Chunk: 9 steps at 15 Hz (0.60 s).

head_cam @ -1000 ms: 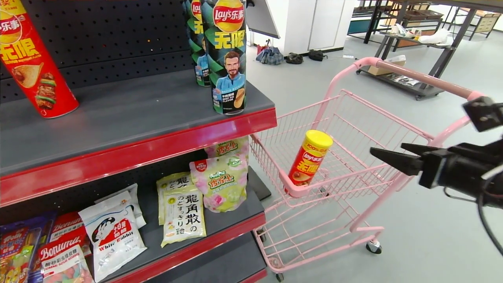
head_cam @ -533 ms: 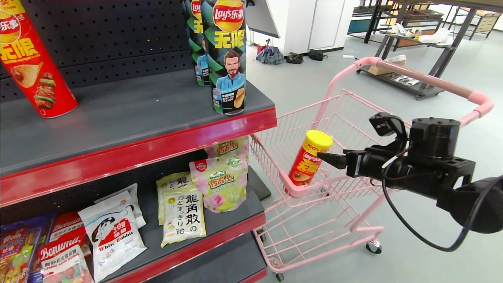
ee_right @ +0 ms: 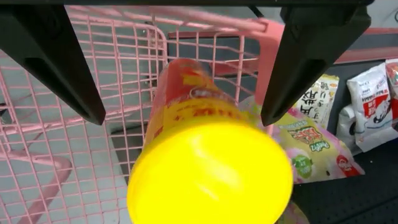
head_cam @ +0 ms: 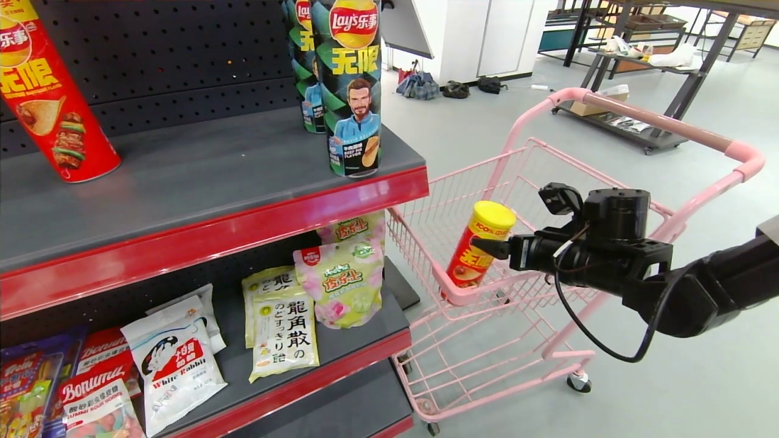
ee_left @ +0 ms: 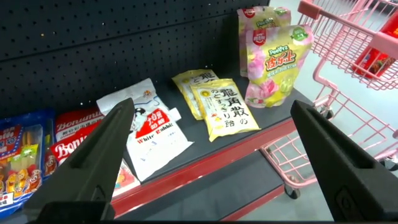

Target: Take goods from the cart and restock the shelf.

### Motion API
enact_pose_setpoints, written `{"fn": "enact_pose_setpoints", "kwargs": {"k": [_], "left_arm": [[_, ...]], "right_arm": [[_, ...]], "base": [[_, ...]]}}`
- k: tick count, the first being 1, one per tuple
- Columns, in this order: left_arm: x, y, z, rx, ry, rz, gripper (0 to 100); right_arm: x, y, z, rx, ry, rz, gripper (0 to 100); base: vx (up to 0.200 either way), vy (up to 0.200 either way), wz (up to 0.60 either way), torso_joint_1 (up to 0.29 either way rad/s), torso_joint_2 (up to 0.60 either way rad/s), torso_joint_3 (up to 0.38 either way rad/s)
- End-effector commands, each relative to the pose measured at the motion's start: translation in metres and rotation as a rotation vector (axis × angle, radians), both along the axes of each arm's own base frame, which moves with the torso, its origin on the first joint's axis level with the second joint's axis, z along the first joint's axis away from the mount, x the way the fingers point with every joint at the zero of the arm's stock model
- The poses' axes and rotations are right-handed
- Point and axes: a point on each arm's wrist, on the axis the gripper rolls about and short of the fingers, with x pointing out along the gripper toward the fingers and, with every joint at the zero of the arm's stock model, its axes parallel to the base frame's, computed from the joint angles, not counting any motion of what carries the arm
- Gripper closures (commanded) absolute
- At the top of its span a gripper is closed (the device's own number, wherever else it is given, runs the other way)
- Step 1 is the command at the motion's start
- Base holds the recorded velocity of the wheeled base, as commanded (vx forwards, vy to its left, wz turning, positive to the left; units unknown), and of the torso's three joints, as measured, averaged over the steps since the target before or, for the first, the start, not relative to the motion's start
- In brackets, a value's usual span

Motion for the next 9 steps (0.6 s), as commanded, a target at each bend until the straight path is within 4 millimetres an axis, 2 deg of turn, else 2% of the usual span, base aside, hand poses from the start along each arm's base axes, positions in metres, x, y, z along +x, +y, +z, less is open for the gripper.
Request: {"fn": "enact_pose_setpoints", "kwargs": {"k": [1,6,9], "left_arm": [[0.0,0.0,0.0,0.0,0.001,0.0,0],[0.0,0.0,0.0,0.0,0.001,0.0,0],[0.0,0.0,0.0,0.0,0.001,0.0,0]], "right_arm": [[0.011,0.003,-0.008,-0.003,0.011,-0.001,0],[0.032,0.014,-0.017,0.009,-0.025,-0.011,0],[0.038,0.02,-0.021,0.013,-0.035,0.0,0]], "base": [[0.0,0.0,0.0,0.0,0.0,0.0],[0.0,0.0,0.0,0.0,0.0,0.0],[0.0,0.0,0.0,0.0,0.0,0.0]]}}
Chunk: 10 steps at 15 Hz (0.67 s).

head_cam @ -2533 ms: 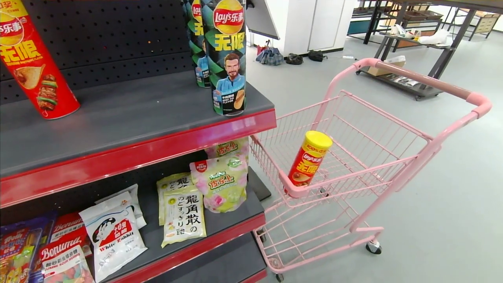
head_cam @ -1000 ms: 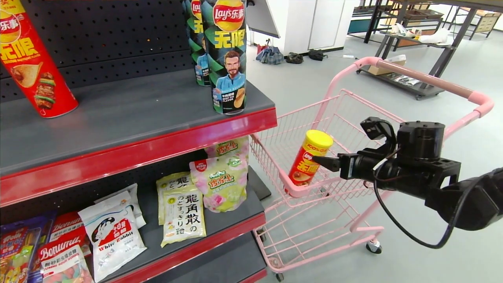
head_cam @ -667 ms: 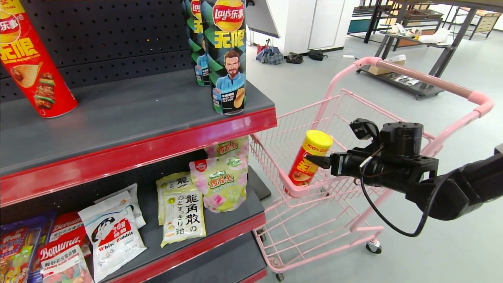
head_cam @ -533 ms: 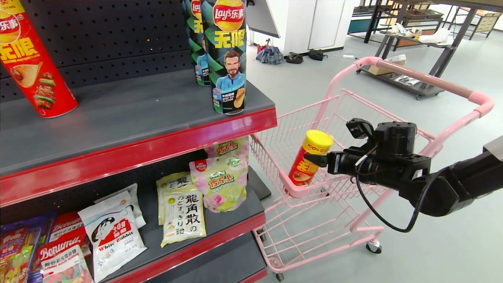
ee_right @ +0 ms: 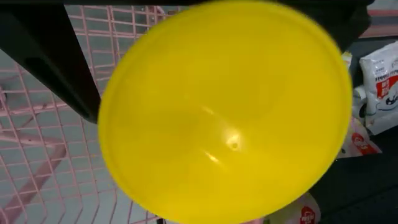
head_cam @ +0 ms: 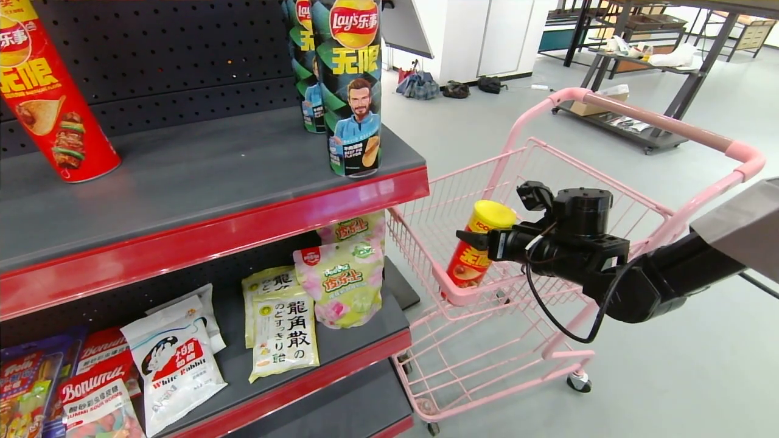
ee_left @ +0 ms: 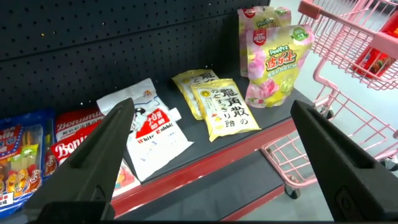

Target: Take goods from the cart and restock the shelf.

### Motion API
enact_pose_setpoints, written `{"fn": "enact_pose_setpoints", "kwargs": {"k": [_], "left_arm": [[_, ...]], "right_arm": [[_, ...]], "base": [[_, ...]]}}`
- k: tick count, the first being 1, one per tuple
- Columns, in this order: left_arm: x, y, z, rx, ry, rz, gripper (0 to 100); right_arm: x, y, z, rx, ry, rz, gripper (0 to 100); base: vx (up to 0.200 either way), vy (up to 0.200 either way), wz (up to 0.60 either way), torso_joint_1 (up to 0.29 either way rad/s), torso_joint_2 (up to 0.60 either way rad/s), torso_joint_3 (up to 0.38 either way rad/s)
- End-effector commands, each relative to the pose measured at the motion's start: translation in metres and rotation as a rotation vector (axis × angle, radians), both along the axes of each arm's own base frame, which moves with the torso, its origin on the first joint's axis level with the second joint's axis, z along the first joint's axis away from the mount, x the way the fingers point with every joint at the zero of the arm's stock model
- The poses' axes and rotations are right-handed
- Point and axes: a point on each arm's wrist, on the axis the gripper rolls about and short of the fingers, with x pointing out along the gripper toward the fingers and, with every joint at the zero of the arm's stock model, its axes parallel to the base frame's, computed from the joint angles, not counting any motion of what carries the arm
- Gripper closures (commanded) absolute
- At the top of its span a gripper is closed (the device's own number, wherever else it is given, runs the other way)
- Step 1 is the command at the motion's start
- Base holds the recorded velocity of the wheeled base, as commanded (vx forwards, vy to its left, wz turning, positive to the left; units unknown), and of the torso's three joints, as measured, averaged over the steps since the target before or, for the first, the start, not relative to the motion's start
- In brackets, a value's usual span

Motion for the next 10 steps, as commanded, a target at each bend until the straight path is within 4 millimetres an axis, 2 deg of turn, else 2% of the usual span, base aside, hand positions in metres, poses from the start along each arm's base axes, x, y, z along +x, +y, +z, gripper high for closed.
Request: {"fn": "enact_pose_setpoints", "kwargs": {"k": [1,4,5,10], "left_arm": [[0.0001,0.0,0.0,0.0,0.001,0.0,0],[0.0001,0.0,0.0,0.0,0.001,0.0,0],[0.0001,0.0,0.0,0.0,0.001,0.0,0],[0.0001,0.0,0.0,0.0,0.001,0.0,0]], "right_arm": [[0.0062,0.0046,-0.0068,-0.002,0.005,0.007,0],[0.0133,0.0065,-0.0074,-0.002,-0.008,-0.005,0],[0.0133,0.0065,-0.0074,-0.002,-0.008,-0.005,100],[0.0126,0.007,-0.0047,-0.005,-0.018,0.002,100]], "base": [[0.0,0.0,0.0,0.0,0.0,0.0],[0.0,0.0,0.0,0.0,0.0,0.0],[0.0,0.0,0.0,0.0,0.0,0.0],[0.0,0.0,0.0,0.0,0.0,0.0]]}}
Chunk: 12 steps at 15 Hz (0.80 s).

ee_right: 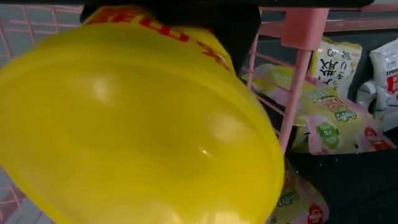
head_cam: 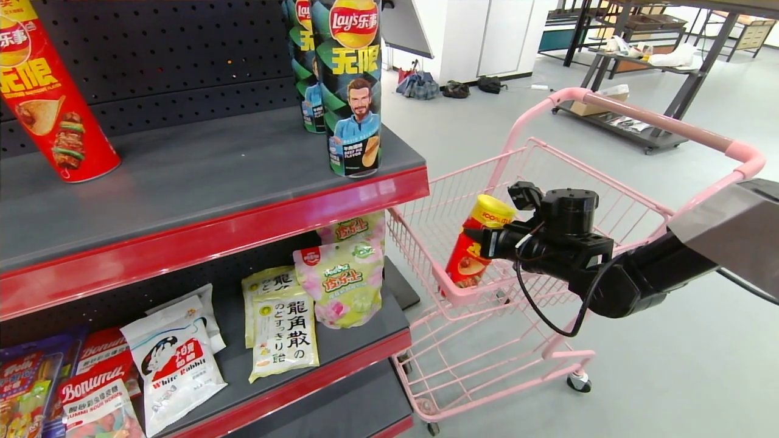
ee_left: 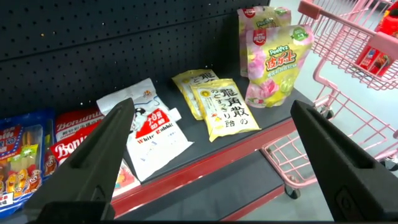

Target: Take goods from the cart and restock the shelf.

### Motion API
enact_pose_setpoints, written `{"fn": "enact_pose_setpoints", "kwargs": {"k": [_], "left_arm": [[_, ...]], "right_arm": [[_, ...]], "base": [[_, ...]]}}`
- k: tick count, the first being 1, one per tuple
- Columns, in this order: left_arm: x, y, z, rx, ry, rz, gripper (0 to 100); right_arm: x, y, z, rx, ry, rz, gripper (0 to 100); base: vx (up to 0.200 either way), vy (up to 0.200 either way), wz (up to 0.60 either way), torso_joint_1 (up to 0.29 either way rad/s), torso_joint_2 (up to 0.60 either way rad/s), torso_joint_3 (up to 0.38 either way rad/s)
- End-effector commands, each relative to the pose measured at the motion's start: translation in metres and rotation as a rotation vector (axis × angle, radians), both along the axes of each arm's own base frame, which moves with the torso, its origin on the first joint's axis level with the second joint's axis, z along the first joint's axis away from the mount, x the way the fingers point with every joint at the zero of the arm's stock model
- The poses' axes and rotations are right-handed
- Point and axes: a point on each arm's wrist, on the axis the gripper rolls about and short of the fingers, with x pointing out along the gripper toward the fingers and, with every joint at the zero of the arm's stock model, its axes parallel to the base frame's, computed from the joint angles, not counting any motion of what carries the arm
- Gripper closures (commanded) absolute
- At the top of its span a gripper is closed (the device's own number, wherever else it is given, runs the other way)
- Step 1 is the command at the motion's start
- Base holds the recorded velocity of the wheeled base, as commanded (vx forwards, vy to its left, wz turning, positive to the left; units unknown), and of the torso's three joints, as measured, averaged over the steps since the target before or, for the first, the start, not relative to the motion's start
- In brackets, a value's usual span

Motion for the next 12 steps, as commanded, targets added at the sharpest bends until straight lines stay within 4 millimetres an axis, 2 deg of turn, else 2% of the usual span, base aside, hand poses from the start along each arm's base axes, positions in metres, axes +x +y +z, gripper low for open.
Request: {"fn": "enact_pose_setpoints", "kwargs": {"k": [1,2,3,4,5,6,7,9,12], "left_arm": [[0.0,0.0,0.0,0.0,0.001,0.0,0],[0.0,0.0,0.0,0.0,0.001,0.0,0],[0.0,0.0,0.0,0.0,0.001,0.0,0],[0.0,0.0,0.0,0.0,0.001,0.0,0],[0.0,0.0,0.0,0.0,0.001,0.0,0],[0.0,0.0,0.0,0.0,0.001,0.0,0],[0.0,0.0,0.0,0.0,0.001,0.0,0],[0.0,0.0,0.0,0.0,0.001,0.0,0],[0.0,0.0,0.0,0.0,0.001,0.0,0]], "right_arm": [[-0.007,0.004,0.02,0.011,-0.052,0.019,100],[-0.012,0.004,0.042,0.02,-0.106,0.029,100],[-0.013,0.004,0.051,0.02,-0.13,0.03,100],[-0.022,0.001,0.088,0.002,-0.234,0.038,100],[-0.034,-0.003,0.115,-0.008,-0.287,0.04,100],[-0.043,-0.006,0.129,-0.007,-0.301,0.04,100],[-0.066,-0.016,0.157,-0.016,-0.333,0.03,100],[-0.117,-0.038,0.185,-0.075,-0.388,0.002,100],[-0.21,-0.071,0.185,-0.144,-0.386,-0.157,100]], "base": [[0.0,0.0,0.0,0.0,0.0,0.0],[0.0,0.0,0.0,0.0,0.0,0.0],[0.0,0.0,0.0,0.0,0.0,0.0],[0.0,0.0,0.0,0.0,0.0,0.0],[0.0,0.0,0.0,0.0,0.0,0.0],[0.0,0.0,0.0,0.0,0.0,0.0],[0.0,0.0,0.0,0.0,0.0,0.0],[0.0,0.0,0.0,0.0,0.0,0.0],[0.0,0.0,0.0,0.0,0.0,0.0]]}}
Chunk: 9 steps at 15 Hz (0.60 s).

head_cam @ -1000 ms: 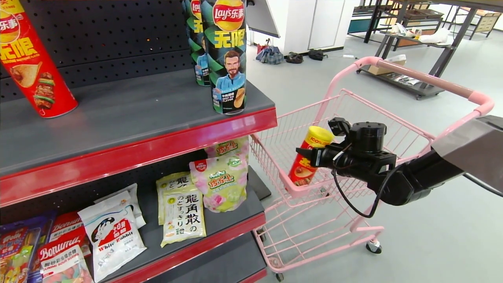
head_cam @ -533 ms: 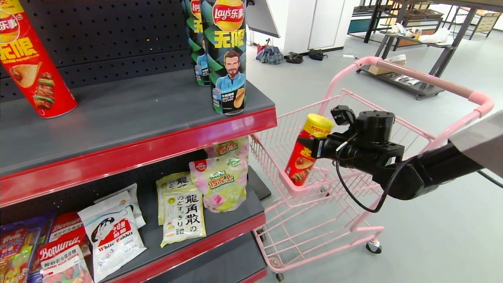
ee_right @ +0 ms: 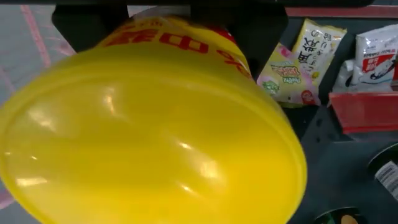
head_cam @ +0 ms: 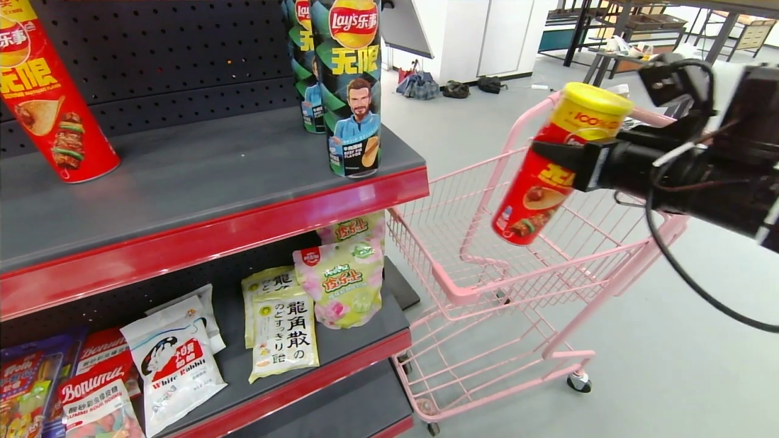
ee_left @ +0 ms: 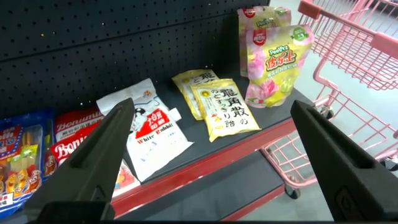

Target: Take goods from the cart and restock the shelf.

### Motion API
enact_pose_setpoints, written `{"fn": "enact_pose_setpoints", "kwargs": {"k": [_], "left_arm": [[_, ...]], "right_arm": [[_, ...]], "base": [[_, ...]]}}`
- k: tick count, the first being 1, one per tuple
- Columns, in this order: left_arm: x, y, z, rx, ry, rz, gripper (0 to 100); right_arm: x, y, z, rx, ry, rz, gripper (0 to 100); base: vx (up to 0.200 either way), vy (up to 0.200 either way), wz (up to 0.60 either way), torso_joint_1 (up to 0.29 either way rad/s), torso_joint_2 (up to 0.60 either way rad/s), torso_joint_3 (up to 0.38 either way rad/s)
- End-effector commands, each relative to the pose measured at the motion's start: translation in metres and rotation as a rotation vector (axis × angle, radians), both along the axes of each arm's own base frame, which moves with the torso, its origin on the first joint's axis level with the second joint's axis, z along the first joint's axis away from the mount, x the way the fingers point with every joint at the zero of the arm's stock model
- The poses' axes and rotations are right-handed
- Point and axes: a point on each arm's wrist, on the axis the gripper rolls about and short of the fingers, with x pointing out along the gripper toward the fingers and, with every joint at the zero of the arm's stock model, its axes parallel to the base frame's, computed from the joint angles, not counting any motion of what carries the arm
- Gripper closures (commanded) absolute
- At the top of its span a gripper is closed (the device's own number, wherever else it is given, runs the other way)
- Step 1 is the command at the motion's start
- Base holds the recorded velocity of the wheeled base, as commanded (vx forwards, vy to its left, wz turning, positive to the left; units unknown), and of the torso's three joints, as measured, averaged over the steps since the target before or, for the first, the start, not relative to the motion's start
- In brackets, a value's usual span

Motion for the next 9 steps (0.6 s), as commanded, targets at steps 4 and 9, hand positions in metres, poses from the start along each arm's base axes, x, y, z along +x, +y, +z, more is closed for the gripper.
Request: {"fn": "enact_pose_setpoints", "kwargs": {"k": [4,9], "left_arm": [[0.0,0.0,0.0,-0.001,0.001,-0.001,0],[0.0,0.0,0.0,0.001,0.001,-0.001,0]], "right_arm": [[-0.195,-0.076,-0.038,-0.06,0.0,-0.271,100],[-0.241,-0.086,-0.065,-0.084,0.089,-0.36,100]], "base": [[0.0,0.0,0.0,0.0,0.0,0.0],[0.0,0.0,0.0,0.0,0.0,0.0]]}}
